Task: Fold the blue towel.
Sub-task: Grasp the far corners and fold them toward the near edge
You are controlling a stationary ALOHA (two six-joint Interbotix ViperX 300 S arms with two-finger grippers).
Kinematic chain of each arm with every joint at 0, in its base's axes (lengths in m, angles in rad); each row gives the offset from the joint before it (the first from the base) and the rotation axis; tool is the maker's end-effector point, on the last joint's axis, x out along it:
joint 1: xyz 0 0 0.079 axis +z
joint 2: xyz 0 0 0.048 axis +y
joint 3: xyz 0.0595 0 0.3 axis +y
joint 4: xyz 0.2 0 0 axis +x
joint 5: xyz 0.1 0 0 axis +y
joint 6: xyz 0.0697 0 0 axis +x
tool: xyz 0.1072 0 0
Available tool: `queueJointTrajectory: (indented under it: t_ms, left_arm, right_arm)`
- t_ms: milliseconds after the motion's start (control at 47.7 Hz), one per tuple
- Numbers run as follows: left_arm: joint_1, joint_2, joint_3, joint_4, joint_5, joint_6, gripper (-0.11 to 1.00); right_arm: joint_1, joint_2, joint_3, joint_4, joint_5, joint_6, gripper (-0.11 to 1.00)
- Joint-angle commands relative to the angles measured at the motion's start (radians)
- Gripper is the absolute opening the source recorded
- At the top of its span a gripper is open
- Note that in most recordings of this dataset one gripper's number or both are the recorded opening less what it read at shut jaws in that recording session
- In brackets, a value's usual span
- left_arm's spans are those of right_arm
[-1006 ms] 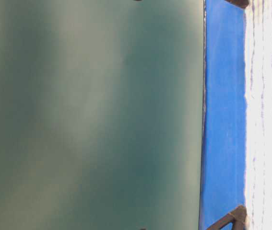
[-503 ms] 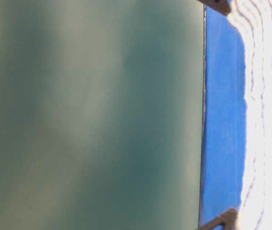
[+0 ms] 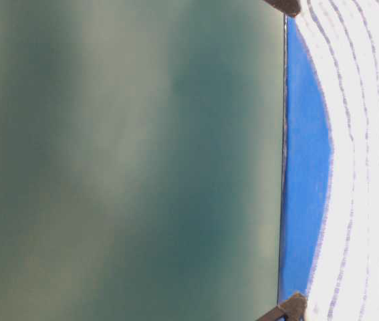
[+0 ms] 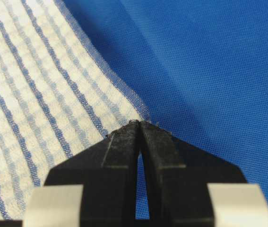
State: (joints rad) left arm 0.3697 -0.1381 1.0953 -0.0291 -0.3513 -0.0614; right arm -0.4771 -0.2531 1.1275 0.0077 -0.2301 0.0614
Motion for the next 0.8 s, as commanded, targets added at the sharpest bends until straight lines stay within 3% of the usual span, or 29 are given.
queueJointTrajectory:
  t_ms: [0, 105, 335, 587, 776]
  left_arm:
    - [-0.014, -0.017, -0.012, 0.000, -0.002, 0.000, 0.00]
    - [-0.034, -0.026, -0.012, 0.000, 0.003, -0.003, 0.00]
    - [-0.132, -0.071, -0.003, 0.000, 0.058, -0.020, 0.00]
    - [-0.296, -0.144, -0.003, 0.000, 0.117, -0.025, 0.00]
    - [-0.399, -0.198, -0.002, 0.000, 0.160, -0.080, 0.00]
  right_arm:
    - [0.008, -0.014, -0.006, 0.003, -0.003, 0.002, 0.03]
    - [0.025, -0.018, -0.006, 0.003, 0.011, 0.005, 0.03]
    - [0.138, -0.098, 0.017, 0.003, 0.095, 0.064, 0.03]
    - [0.310, -0.245, 0.041, 0.003, 0.204, 0.153, 0.03]
    - [0.437, -0.311, 0.046, 0.002, 0.249, 0.218, 0.03]
